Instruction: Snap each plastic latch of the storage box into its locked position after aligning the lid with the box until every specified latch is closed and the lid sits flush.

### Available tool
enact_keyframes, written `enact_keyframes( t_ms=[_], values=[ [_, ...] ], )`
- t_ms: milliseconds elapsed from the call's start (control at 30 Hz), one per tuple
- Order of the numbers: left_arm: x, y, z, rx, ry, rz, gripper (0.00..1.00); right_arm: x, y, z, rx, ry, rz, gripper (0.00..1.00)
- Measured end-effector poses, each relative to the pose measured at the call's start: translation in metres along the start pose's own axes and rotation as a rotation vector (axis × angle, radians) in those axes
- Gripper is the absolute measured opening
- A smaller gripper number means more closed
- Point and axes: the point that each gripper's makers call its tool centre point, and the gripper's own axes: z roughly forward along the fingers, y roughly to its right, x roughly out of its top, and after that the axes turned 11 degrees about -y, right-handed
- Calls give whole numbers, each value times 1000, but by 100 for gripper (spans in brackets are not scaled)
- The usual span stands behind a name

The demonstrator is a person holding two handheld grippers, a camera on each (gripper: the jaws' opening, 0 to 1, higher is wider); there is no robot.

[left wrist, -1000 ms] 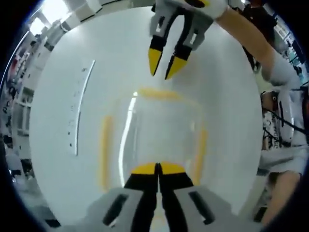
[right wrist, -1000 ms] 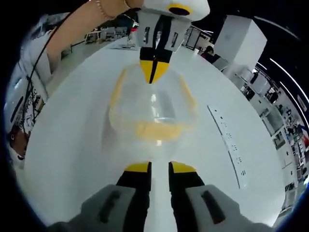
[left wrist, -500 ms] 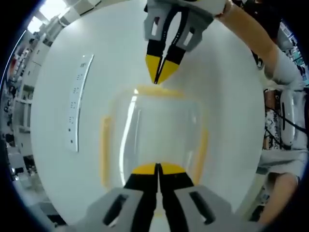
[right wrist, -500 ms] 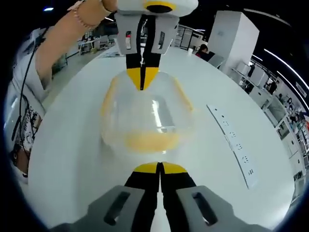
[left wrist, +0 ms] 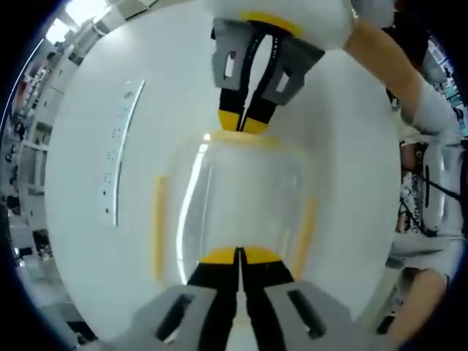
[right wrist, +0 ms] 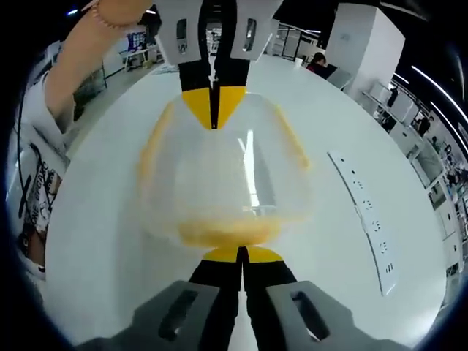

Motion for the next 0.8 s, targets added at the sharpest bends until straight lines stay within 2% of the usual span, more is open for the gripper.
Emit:
enact_keyframes(
  t_ms=[100, 233, 367, 533, 733, 800],
  values=[
    [1, 2, 0, 2, 7, 0, 0, 0, -3, 0, -8, -3, -36, 0],
    [2, 3, -1, 3, 15, -1, 0, -1, -3, 0, 4, 34, -30, 0],
    [4, 1, 0, 2, 1, -20, 0, 1, 0, 3, 15, 31, -24, 0],
    [3, -1, 1, 15, -32, -21, 0, 0, 0, 4, 18, 17, -30, 0],
    [2, -3, 2, -1, 8, -41, 0, -1, 0, 8, 24, -2, -17, 0],
    [2, -3, 3, 0, 7, -40, 0, -1, 1, 12, 23, -40, -17, 0]
  ],
)
